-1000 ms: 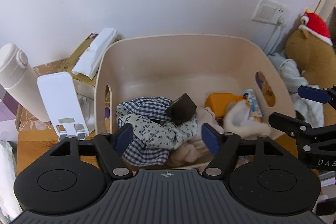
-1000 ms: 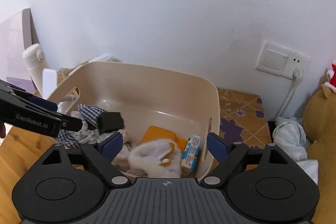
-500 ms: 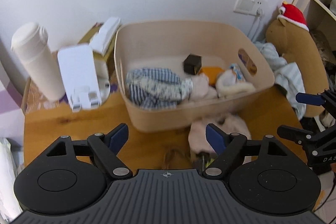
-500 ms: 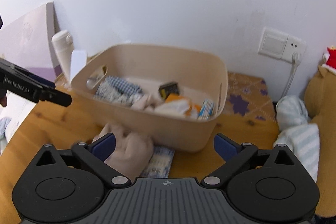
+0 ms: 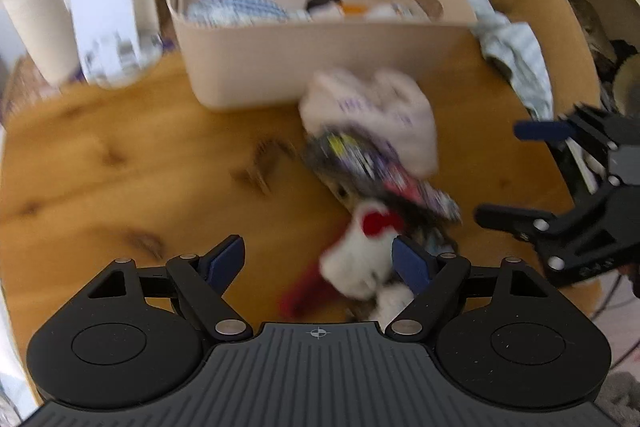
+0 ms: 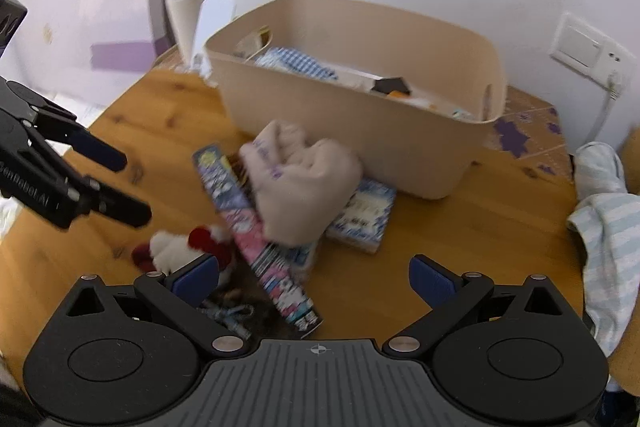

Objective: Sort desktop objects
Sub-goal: 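Withdraw both open grippers from the basket back toward the pile, then grasp the brown plush with the left gripper while the right gripper grasps the character card strip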

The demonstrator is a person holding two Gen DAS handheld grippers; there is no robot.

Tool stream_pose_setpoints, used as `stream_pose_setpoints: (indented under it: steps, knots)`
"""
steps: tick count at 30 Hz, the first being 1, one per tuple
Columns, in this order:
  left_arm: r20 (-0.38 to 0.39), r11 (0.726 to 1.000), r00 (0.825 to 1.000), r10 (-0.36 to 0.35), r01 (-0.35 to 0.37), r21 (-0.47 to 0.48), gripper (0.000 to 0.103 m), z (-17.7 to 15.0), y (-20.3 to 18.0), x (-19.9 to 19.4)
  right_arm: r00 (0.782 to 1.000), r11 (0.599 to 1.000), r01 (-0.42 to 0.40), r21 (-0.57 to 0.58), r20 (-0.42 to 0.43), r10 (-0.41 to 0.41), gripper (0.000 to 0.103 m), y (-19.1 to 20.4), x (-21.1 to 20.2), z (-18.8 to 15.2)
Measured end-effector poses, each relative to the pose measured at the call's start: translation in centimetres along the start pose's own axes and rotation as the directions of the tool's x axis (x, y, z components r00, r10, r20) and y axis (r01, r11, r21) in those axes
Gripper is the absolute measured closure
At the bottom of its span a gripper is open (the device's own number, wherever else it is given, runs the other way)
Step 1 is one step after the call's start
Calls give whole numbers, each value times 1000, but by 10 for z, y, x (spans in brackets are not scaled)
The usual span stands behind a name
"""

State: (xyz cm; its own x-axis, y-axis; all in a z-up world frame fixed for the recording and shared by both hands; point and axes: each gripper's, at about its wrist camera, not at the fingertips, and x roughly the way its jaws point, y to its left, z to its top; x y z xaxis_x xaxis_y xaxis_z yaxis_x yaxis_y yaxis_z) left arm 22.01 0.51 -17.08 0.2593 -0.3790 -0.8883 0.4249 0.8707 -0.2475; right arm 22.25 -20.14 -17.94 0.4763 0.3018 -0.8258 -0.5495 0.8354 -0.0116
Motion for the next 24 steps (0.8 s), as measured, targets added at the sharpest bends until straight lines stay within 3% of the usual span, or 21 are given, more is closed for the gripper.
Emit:
stream_pose_setpoints:
  steps: [10,19,24]
  knots:
    - [-157,1000,987,-14,17,17,21,-23,-24,33,997,998,-51,-35,-52,49,11,3,13,-7]
    - [-193,999,981,-34,35,-1,21,-21,-44,58,995,997,-64,-47,-75,61,28,11,34,-8]
    - [-195,999,980,-40,37,-18,21,-13,-47,71,994,995,-82,-61,-84,77,42,13,49,-3]
